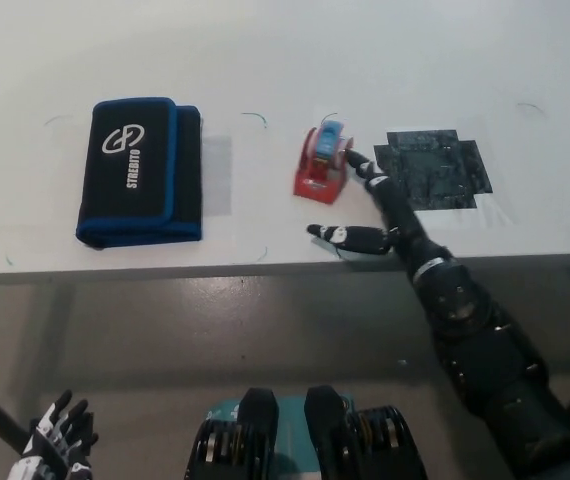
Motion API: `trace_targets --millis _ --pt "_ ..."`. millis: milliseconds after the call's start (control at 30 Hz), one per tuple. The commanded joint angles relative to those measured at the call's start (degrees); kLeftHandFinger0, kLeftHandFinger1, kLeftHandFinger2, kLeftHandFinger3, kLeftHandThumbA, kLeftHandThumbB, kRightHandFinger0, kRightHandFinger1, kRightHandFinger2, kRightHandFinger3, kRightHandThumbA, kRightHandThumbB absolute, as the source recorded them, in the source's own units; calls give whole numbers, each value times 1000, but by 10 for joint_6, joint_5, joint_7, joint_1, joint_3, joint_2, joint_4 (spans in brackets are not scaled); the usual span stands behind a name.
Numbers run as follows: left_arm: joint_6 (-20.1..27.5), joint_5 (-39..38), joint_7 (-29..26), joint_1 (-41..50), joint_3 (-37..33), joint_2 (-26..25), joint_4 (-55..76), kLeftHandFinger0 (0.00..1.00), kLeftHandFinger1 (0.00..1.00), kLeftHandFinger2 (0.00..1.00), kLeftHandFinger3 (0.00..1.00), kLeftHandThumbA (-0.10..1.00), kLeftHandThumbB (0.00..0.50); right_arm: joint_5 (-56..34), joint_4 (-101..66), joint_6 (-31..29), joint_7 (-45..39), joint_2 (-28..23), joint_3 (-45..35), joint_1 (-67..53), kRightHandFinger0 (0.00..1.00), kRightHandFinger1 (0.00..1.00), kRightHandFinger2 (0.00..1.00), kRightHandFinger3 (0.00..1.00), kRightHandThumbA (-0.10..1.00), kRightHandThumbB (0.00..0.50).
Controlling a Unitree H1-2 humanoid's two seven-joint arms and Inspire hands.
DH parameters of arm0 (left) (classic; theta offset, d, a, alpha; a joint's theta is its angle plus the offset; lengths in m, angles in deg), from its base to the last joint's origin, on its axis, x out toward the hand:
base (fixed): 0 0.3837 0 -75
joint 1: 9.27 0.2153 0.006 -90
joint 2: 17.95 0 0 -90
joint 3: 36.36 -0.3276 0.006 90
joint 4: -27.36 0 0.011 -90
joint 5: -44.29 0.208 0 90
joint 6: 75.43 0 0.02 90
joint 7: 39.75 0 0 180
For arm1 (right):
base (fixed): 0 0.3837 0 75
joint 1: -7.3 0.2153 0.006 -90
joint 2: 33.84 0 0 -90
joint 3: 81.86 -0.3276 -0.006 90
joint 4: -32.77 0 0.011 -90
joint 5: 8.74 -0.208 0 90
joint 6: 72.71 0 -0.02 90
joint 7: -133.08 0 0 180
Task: Use the right hand to move the tape on the right hand side to the notebook on the left hand side
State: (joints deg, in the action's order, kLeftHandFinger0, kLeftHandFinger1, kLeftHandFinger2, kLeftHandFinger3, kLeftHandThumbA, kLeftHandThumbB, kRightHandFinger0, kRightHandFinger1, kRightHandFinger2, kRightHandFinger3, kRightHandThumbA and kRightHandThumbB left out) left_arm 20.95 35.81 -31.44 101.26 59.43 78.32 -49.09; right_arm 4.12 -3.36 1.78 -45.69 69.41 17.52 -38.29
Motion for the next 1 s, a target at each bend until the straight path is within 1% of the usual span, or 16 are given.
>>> trace_targets --millis 0,100,133,200,233,333,367,400,500,533,633,767,867,900,933,967 --pt "20 4 3 20 -5 0 14 966 1000 1000 1000 68 328 14 -9 -3 -7 21 21 22 1000 1000 1000 1000 954 150" --pt "24 3 4 21 -7 -1 13 961 1000 1000 1000 54 320 7 -2 -11 -12 29 23 25 1000 1000 1000 1000 932 153" --pt "23 3 4 21 -6 -2 13 958 1000 1000 1000 29 316 8 -9 0 -11 38 24 24 1000 1000 1000 1000 922 145" --pt "22 3 4 22 -8 -1 14 956 1000 1000 1000 -3 312 10 -1 -7 -10 39 28 27 1000 1000 1000 1000 914 128" --pt "22 3 4 22 -8 -1 15 955 1000 1000 1000 -5 316 11 0 -8 -11 41 30 27 1000 1000 1000 1000 915 131" --pt "24 2 4 23 -8 -3 15 963 1000 1000 1000 9 317 13 2 -12 -9 44 33 25 1000 1000 1000 1000 922 135" --pt "25 2 4 24 -7 -3 14 966 1000 1000 1000 7 317 17 7 -15 -6 43 36 23 1000 1000 1000 1000 942 154" --pt "26 1 5 25 -8 -3 15 970 1000 1000 1000 8 324 16 2 -13 -9 43 36 20 1000 1000 1000 1000 939 146" --pt "26 -1 7 27 -7 -5 16 976 1000 1000 1000 22 329 15 3 -10 -12 41 38 17 1000 1000 1000 1000 945 153" --pt "23 -2 6 30 -6 -5 19 978 1000 1000 1000 -1 325 14 5 -11 -13 43 38 16 1000 1000 1000 1000 942 143" --pt "20 -2 4 31 -6 -4 22 978 1000 1000 1000 -11 330 15 5 -1 -16 34 39 15 1000 1000 1000 1000 971 159" --pt "20 -3 3 31 -5 -4 21 977 1000 1000 1000 8 339 9 5 -6 -17 31 36 17 1000 1000 1000 1000 939 151" --pt "24 -4 4 27 -4 -3 19 971 1000 1000 1000 -2 335 13 9 -11 -15 29 38 23 1000 1000 1000 1000 946 149" --pt "23 -4 3 28 -4 -3 20 971 1000 1000 1000 -5 336 12 10 -16 -14 28 37 23 1000 1000 1000 1000 938 135" --pt "25 -4 2 30 -3 -2 21 965 1000 1000 1000 18 349 9 7 -18 -16 29 36 21 1000 1000 1000 1000 928 139" --pt "27 -4 1 34 -1 -2 21 964 1000 1000 1000 23 350 8 7 -21 -17 30 37 20 1000 1000 1000 1000 928 138"
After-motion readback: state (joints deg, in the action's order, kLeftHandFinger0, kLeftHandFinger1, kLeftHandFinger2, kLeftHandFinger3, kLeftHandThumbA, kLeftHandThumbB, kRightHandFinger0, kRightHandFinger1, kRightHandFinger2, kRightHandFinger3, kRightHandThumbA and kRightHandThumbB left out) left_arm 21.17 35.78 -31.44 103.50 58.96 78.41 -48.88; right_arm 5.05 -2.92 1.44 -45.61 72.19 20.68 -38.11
